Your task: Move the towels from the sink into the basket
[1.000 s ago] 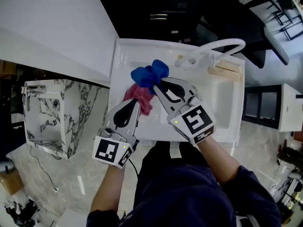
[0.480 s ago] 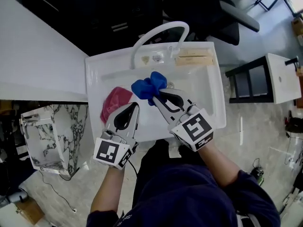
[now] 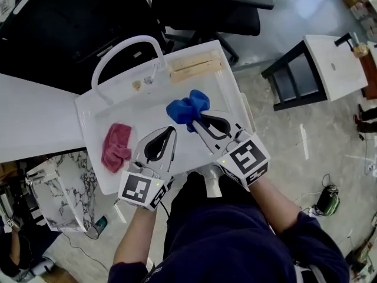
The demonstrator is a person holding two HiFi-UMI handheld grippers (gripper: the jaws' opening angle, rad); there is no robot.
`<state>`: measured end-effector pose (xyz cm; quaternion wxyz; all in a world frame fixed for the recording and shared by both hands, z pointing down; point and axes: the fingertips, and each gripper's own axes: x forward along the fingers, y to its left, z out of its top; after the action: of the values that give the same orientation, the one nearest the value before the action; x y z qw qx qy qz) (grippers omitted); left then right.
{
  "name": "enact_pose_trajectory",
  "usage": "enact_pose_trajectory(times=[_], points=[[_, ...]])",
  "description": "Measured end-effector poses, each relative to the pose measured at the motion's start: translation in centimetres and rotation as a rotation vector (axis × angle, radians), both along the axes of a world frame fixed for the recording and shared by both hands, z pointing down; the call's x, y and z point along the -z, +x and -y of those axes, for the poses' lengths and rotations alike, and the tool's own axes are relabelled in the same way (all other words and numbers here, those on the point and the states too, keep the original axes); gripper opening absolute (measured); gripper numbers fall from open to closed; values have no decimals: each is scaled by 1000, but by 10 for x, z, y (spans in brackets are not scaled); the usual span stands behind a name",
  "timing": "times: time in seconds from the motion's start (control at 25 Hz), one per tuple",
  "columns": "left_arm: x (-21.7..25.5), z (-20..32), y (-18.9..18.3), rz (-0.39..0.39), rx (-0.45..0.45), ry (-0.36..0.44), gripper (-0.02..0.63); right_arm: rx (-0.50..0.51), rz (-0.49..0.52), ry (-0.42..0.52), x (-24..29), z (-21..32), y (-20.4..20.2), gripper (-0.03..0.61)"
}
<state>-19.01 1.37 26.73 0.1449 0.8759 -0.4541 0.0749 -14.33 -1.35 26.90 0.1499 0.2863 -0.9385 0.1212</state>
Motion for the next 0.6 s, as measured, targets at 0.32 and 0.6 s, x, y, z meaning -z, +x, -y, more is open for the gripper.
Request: enact_pose_trajectory(times=[0.32,0.6], points=[[-2,15,96,9,-95,-15,8,-97,6,-15,-5,15,99,35],[-10,34,167,18,-150,-27,8,-173,15,-22,-16,33,175,35]])
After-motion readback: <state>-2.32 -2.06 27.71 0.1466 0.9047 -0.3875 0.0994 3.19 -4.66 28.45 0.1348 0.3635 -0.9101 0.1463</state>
